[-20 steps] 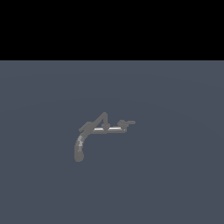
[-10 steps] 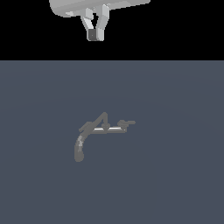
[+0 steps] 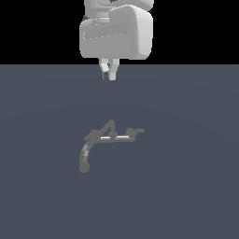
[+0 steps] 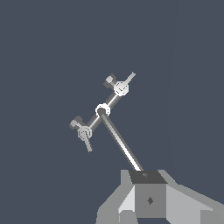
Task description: Turn on the faucet by rotating a designated handle.
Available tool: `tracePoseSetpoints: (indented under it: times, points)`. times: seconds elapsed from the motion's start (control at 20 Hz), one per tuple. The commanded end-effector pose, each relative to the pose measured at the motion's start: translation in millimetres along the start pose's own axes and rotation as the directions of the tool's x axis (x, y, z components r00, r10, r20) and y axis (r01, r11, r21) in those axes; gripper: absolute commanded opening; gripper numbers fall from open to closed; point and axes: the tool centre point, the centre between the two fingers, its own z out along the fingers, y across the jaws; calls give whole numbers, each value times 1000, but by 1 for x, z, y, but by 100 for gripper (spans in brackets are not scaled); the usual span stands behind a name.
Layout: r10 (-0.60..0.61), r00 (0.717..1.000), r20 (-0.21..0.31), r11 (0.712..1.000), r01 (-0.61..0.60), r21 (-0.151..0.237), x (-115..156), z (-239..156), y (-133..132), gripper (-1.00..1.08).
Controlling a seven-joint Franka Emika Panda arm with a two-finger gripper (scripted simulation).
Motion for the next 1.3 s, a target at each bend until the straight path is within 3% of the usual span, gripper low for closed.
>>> tracePoseSetpoints:
  times: [0.0,0.3,0.55,1.25]
  points:
    - [62,998,-1,998,-62,0,11,18,-6,-100]
    - [206,979,-4,979,-206,-4,38,58,-16,-100]
    - [326,945,-7,945,-326,-8,63,94,-20,-100]
    - [606,795,-20,795,-607,-16,130,181,-17,-100]
